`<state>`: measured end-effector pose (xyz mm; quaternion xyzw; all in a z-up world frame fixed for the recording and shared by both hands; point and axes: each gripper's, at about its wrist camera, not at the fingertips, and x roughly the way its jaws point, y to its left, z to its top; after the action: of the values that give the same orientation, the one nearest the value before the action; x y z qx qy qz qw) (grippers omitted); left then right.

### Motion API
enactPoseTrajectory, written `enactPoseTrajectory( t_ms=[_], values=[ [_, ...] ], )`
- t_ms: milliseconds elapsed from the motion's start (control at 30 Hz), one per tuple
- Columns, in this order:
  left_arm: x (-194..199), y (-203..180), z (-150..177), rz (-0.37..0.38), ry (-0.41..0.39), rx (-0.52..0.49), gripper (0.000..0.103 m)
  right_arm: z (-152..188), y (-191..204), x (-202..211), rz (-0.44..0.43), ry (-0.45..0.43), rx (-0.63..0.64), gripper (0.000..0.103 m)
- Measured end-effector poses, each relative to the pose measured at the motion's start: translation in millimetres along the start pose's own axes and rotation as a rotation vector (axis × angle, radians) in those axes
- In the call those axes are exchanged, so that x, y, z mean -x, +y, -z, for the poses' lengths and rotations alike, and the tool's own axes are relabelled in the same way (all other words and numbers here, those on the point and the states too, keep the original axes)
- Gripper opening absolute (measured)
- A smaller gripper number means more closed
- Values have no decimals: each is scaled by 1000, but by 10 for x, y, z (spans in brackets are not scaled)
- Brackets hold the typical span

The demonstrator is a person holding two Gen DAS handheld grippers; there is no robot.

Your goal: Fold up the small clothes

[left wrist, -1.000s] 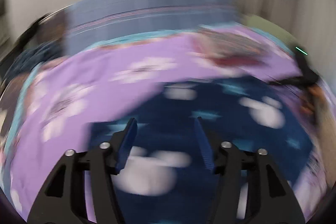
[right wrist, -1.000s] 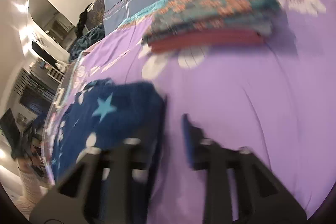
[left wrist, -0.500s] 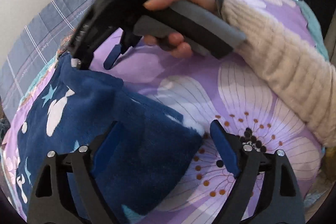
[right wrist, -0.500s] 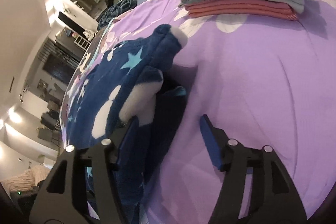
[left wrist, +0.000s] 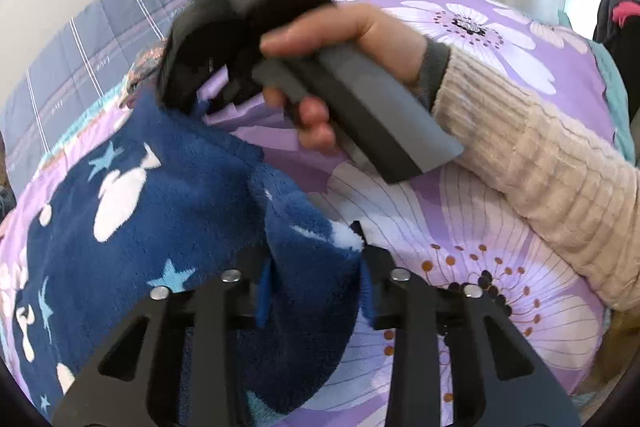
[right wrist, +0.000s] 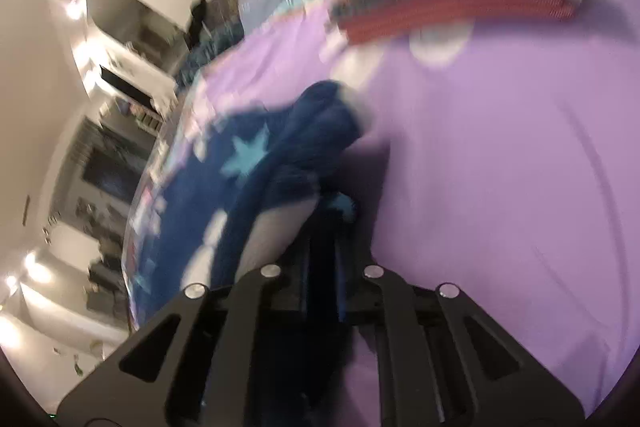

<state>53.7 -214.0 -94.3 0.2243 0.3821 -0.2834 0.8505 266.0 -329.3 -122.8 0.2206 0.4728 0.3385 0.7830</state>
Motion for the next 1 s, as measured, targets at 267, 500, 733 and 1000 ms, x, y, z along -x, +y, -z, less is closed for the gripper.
enactPoseTrajectory(
  t_ms=[267,500,733,1000],
  values=[
    [-72,-48,9,20,14,4,30,-13,-161,-154,56,0,-27,8],
    [-64,-67,50,11,12,-5,30,-54,-158,-34,51,-66,-43,8],
    [-20,-54,68,13,7,5,31,-60,-231,-6,2,-31,-70,16],
    [-30,-112,62,13,10,-5,44,1,-248,78,-110,97,-19,48]
  ],
)
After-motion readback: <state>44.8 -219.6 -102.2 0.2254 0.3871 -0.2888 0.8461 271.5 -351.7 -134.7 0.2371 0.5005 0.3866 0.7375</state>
